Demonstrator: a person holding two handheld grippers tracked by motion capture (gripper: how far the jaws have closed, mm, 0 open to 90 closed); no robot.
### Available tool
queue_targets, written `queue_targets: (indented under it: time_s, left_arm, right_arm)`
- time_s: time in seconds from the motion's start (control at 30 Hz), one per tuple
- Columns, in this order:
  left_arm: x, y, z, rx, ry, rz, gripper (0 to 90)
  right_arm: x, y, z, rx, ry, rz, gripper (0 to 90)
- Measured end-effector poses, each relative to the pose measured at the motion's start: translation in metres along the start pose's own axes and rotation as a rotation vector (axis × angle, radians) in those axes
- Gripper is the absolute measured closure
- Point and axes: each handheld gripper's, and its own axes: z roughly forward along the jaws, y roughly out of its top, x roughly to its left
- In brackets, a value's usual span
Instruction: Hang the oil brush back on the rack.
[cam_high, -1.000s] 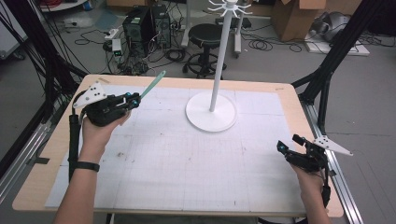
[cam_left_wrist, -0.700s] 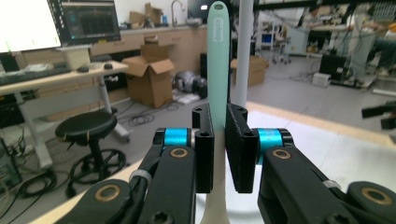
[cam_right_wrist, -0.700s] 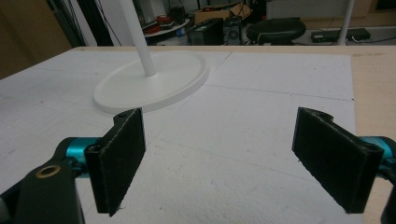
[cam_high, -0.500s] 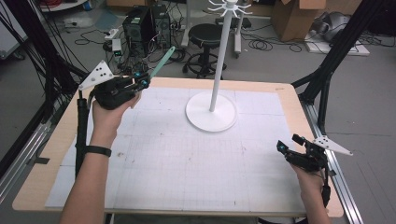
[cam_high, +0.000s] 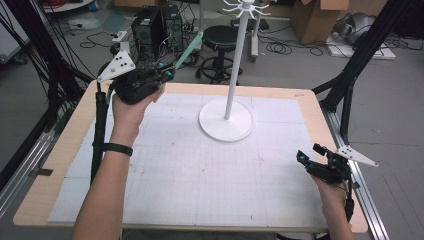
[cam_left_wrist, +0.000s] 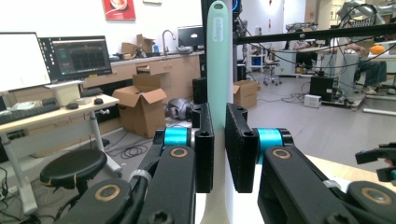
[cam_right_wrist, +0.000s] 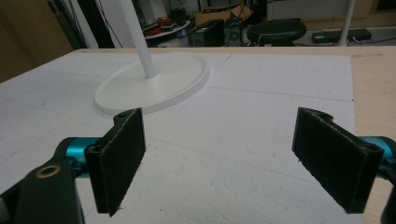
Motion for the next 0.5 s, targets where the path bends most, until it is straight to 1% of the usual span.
queue_targets:
  time_s: [0.07, 0.13, 0.17, 0.2, 0.33, 0.43, 0.5]
  left_arm:
    - [-0.002, 0.003, 0.005, -0.011, -0.001, 0.000, 82.3]
    - [-0.003, 0.006, 0.011, -0.013, -0.011, -0.002, 82.2]
    - [-0.004, 0.008, 0.013, -0.013, -0.009, 0.002, 82.3]
    - [-0.005, 0.009, 0.016, -0.012, -0.012, 0.005, 82.2]
    - [-0.007, 0.016, 0.024, -0.031, -0.018, 0.014, 82.2]
    - [-0.007, 0.020, 0.031, -0.027, -0.021, 0.017, 82.3]
    - [-0.008, 0.023, 0.035, -0.034, -0.023, 0.018, 82.2]
  right_arm:
    - [-0.001, 0.000, 0.000, -0.006, 0.000, -0.007, 16.5]
    - [-0.001, 0.000, 0.000, -0.005, 0.001, -0.006, 16.6]
    - [-0.001, 0.000, 0.000, -0.006, 0.000, -0.010, 16.6]
    - [0.000, 0.000, 0.000, -0.005, 0.001, -0.003, 16.6]
    - [0.000, 0.000, 0.000, -0.004, 0.001, -0.004, 16.6]
    - [-0.001, 0.000, -0.001, -0.006, 0.002, -0.011, 16.6]
    - [-0.001, 0.000, -0.001, -0.004, 0.002, -0.008, 16.6]
